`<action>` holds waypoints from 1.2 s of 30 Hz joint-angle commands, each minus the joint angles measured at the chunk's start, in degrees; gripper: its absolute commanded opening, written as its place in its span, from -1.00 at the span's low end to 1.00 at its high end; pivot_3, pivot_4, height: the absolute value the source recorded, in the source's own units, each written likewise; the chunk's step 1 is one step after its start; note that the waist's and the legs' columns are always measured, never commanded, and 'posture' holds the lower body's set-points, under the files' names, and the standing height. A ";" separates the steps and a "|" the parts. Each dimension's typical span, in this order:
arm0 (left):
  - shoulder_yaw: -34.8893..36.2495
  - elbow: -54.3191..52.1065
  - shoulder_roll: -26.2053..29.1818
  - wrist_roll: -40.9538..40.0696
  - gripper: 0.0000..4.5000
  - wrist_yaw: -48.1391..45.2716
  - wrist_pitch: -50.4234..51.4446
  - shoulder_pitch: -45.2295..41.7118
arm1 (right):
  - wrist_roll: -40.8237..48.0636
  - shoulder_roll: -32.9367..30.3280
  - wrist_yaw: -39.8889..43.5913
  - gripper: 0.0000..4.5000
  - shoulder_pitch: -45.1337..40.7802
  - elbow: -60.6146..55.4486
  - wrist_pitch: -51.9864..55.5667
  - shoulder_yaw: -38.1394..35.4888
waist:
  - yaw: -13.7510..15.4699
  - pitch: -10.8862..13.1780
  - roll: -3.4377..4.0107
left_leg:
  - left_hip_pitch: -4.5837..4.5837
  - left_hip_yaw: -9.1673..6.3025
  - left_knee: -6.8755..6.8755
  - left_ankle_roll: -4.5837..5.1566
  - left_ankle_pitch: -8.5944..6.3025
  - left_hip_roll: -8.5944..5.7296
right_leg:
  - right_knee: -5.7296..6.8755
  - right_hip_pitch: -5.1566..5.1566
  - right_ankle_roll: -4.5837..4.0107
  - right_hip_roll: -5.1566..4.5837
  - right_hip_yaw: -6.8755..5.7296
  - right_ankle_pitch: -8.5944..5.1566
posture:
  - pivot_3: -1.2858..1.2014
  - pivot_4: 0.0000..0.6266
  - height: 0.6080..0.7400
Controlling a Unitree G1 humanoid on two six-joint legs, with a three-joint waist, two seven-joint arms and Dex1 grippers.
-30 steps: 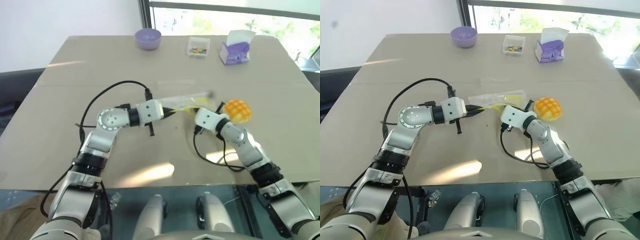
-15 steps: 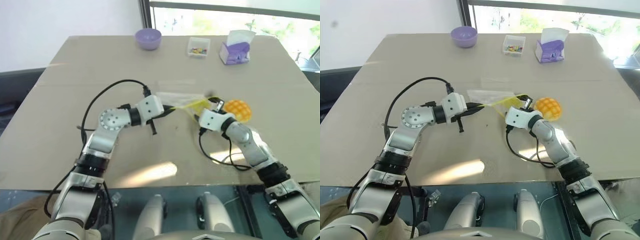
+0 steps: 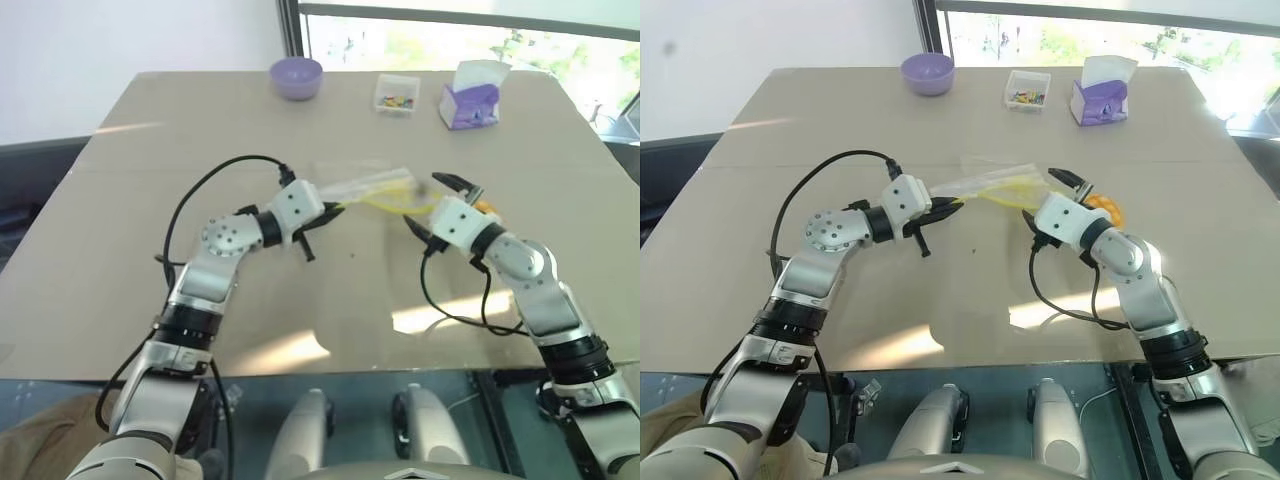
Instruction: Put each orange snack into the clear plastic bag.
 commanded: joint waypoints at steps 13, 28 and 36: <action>2.70 -1.05 0.04 -0.96 -1.00 1.78 0.63 -1.33 | 9.98 3.34 -6.42 0.97 2.37 10.92 17.33 -13.75 | 0.05 -0.01 -0.01 | 0.02 0.05 0.10 0.02 -0.02 0.00 | 0.15 0.00 -0.01 -0.02 0.03 -0.01 | 0.03 -0.52 -0.12; 2.85 -1.55 -0.22 -2.22 -1.00 2.58 1.80 -1.20 | 19.60 0.63 1.53 -0.37 5.27 -5.67 18.82 -14.08 | -0.06 -0.01 -0.01 | -0.05 0.11 0.63 0.24 -0.17 -0.06 | 0.45 0.04 0.08 -0.05 0.12 -0.05 | 0.03 -0.52 -0.12; 1.92 -1.30 -0.98 -2.11 -1.00 1.87 0.88 -1.91 | 25.51 0.47 5.22 -0.37 5.38 -17.42 27.10 -9.74 | 0.14 -0.01 -0.01 | -0.04 0.10 0.63 0.27 -0.19 -0.04 | 0.46 0.03 0.08 -0.04 0.12 -0.06 | 0.03 -0.52 -0.12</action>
